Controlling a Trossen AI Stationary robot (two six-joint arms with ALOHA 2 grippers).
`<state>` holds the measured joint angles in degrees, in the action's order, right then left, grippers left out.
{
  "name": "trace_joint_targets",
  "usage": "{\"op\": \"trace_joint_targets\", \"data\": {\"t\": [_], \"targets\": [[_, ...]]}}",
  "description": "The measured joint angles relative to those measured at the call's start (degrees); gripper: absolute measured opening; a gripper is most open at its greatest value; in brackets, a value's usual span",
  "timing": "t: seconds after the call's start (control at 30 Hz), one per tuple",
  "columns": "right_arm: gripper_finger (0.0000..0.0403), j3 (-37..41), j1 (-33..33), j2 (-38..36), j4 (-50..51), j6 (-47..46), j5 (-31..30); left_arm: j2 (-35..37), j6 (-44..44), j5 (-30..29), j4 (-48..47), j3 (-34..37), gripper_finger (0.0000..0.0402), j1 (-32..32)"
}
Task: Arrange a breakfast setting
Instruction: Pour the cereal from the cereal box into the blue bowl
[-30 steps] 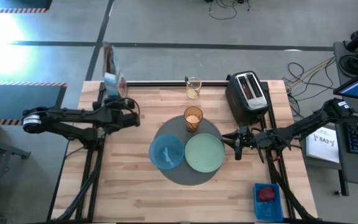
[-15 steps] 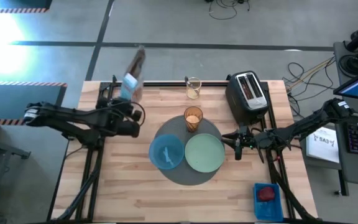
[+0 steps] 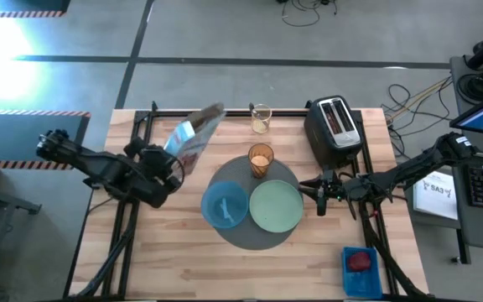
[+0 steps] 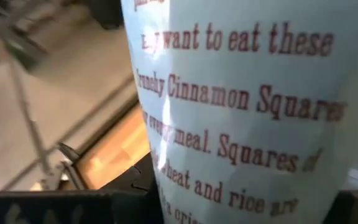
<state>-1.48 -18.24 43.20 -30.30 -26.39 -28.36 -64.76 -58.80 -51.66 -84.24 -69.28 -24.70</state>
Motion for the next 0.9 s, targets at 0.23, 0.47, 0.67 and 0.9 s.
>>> {"op": "trace_joint_targets", "data": {"t": [0.23,0.47,0.67,0.9], "targets": [[0.0114,0.0,0.0,0.0,0.0,0.0,0.0,0.0,-0.1,14.3,-5.8,-10.7,0.0125,-2.2],[0.0114,0.0,0.0,0.0,0.0,0.0,0.0,0.1,1.3,27.3,-5.9,-16.0,0.0125,-2.2],[0.0114,0.0,0.0,0.0,0.0,0.0,0.0,0.1,1.1,42.1,-5.8,-16.3,0.0126,-2.2],[0.0114,0.0,0.0,0.0,0.0,0.0,0.0,0.1,-0.5,51.5,-5.8,-16.3,0.0126,-2.3]]}}
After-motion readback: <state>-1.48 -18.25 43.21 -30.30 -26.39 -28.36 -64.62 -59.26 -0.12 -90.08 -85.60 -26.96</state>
